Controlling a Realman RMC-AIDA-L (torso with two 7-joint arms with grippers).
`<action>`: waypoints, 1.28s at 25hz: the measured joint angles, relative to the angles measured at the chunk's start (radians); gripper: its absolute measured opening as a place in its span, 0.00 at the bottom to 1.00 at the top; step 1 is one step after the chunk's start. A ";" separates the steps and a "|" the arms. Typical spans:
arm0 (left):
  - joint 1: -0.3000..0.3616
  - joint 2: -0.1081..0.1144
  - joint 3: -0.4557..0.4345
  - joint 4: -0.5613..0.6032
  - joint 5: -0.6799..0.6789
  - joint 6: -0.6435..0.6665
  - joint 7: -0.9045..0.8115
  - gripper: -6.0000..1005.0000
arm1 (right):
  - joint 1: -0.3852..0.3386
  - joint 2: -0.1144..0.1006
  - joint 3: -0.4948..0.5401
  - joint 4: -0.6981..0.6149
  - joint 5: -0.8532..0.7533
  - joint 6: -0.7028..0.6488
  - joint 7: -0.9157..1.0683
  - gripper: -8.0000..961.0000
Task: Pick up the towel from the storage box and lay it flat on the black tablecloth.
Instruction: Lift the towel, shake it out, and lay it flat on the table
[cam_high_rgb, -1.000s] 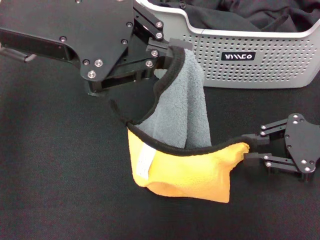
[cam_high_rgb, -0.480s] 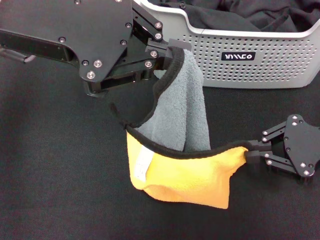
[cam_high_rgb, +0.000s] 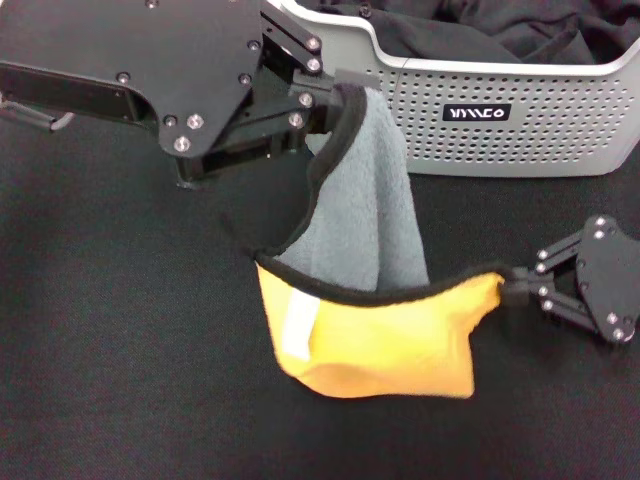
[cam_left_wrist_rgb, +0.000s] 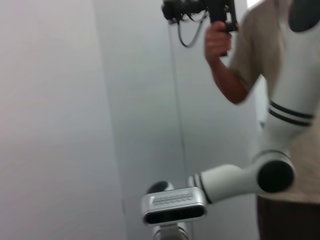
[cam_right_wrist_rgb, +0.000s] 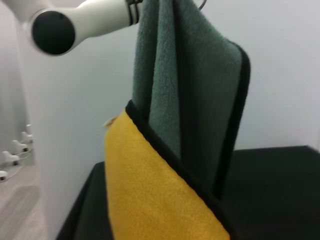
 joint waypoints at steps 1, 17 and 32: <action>0.005 -0.009 -0.017 -0.012 0.002 -0.001 0.002 0.02 | 0.000 0.000 0.000 0.000 0.000 0.000 0.000 0.04; 0.116 -0.037 -0.173 -0.632 0.071 -0.264 0.230 0.05 | 0.070 -0.002 0.173 -0.514 0.228 -0.033 0.216 0.03; 0.147 -0.055 -0.169 -0.750 0.157 -0.305 0.194 0.35 | 0.302 -0.108 0.205 -0.717 0.233 -0.195 0.404 0.04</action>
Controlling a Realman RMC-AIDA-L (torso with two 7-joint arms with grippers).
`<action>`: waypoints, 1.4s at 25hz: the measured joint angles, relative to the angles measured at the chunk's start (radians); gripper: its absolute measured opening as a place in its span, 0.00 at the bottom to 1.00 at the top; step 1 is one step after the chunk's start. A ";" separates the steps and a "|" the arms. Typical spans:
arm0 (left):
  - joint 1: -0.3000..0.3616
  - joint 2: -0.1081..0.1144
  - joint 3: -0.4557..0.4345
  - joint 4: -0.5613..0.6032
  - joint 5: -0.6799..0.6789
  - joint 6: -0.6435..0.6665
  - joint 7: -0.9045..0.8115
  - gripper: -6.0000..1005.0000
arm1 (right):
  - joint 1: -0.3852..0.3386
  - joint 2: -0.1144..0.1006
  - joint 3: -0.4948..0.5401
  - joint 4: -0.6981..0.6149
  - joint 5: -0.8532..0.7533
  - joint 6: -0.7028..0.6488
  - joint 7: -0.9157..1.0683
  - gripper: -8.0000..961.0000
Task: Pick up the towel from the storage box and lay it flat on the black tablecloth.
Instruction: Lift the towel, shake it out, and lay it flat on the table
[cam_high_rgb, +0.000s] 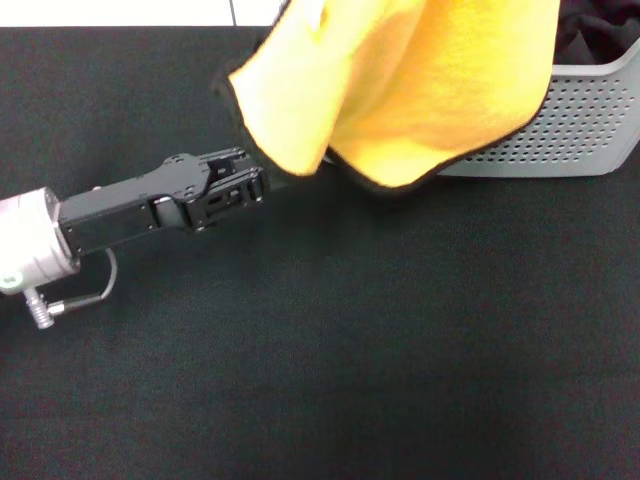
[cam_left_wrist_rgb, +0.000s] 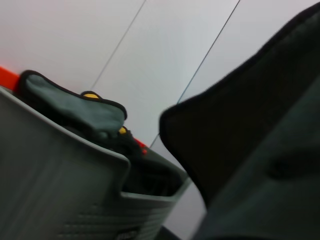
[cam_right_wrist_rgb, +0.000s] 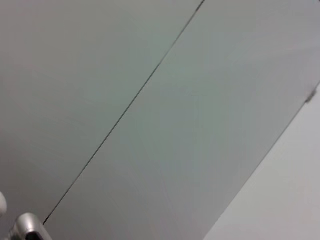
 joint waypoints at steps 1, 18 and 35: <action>0.005 0.002 0.000 0.001 0.000 0.018 -0.005 0.35 | 0.008 -0.010 0.000 -0.001 0.000 0.006 0.001 0.04; 0.000 0.069 0.013 0.003 -0.092 0.327 0.033 0.35 | 0.002 -0.054 0.008 -0.017 -0.006 0.135 -0.007 0.04; -0.143 0.061 0.397 0.028 -0.321 0.331 0.003 0.35 | -0.056 0.025 -0.042 -0.044 -0.149 0.164 -0.062 0.05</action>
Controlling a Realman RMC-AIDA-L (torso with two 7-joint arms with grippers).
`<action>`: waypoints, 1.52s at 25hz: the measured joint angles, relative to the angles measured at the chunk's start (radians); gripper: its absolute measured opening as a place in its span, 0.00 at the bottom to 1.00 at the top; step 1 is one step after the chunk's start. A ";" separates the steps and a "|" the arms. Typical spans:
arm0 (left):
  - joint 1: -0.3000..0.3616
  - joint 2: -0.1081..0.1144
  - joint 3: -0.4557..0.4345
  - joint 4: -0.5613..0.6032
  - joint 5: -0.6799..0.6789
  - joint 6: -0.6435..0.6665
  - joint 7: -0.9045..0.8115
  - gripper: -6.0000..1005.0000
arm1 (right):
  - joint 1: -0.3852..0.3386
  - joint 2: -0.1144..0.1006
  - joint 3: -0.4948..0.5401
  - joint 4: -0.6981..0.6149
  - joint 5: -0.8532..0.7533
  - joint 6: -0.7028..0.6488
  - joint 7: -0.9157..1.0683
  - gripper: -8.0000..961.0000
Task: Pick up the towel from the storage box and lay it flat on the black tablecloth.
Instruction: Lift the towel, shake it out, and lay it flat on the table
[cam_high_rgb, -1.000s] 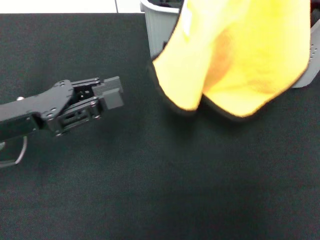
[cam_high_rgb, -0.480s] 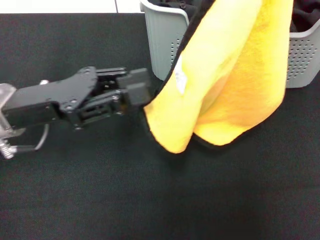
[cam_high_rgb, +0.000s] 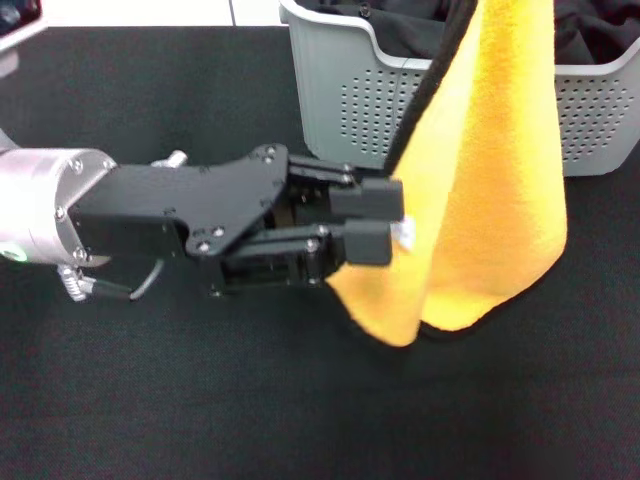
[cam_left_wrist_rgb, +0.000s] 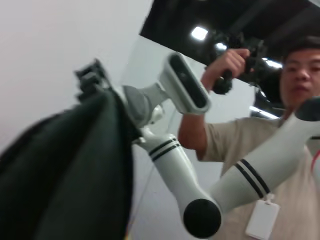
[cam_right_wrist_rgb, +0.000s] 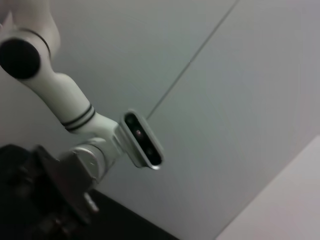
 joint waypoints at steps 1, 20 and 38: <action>0.001 0.001 0.027 0.000 -0.014 0.000 0.005 0.35 | 0.000 0.010 0.000 0.001 -0.012 -0.001 -0.007 0.05; 0.001 -0.080 -0.149 -0.019 -0.021 -0.019 0.105 0.35 | -0.007 0.091 -0.052 -0.062 -0.052 -0.036 -0.019 0.06; 0.049 -0.092 -0.153 -0.204 -0.102 -0.336 0.442 0.35 | -0.061 0.103 -0.215 -0.072 -0.127 -0.441 0.002 0.07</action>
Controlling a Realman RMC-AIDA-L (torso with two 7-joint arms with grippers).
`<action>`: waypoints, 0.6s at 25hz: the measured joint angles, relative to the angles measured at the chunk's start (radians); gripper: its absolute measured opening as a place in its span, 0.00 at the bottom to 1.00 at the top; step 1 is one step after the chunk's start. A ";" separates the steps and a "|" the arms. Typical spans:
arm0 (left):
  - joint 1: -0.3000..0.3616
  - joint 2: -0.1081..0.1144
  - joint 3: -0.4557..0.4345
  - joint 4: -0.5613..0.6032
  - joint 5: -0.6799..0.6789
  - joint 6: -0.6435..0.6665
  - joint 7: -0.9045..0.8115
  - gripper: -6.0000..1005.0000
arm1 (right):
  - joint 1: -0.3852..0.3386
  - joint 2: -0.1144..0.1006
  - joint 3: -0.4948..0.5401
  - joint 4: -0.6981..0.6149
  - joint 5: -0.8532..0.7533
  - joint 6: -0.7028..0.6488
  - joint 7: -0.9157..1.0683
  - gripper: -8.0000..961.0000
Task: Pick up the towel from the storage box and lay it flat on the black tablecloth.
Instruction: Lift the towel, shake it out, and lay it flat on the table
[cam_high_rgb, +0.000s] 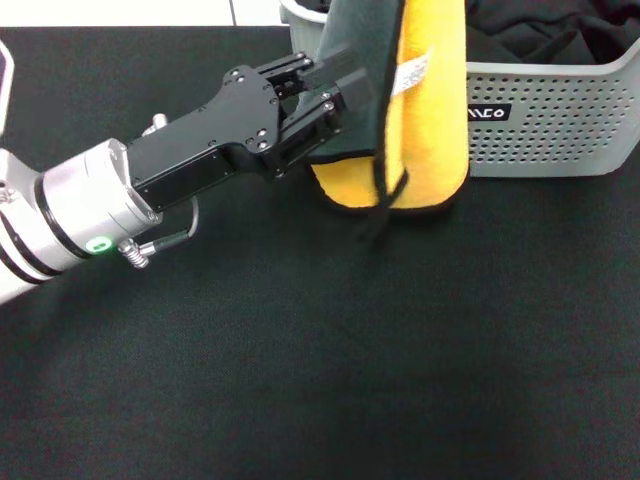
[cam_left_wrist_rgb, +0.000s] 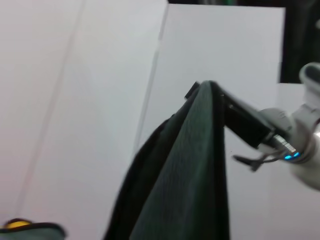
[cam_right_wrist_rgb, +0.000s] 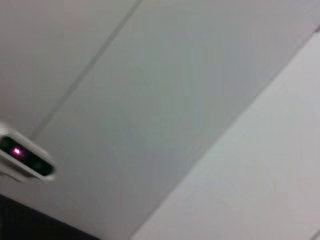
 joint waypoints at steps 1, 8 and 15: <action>0.001 0.000 0.001 -0.016 -0.010 -0.013 0.024 0.35 | -0.001 0.000 -0.015 -0.003 -0.015 -0.025 0.002 0.07; 0.019 0.000 -0.001 -0.116 -0.078 -0.095 0.186 0.35 | 0.006 0.002 -0.086 -0.016 -0.078 -0.124 0.005 0.07; 0.050 -0.002 0.003 -0.128 -0.081 -0.103 0.196 0.35 | 0.011 0.002 -0.127 -0.016 -0.132 -0.200 0.008 0.07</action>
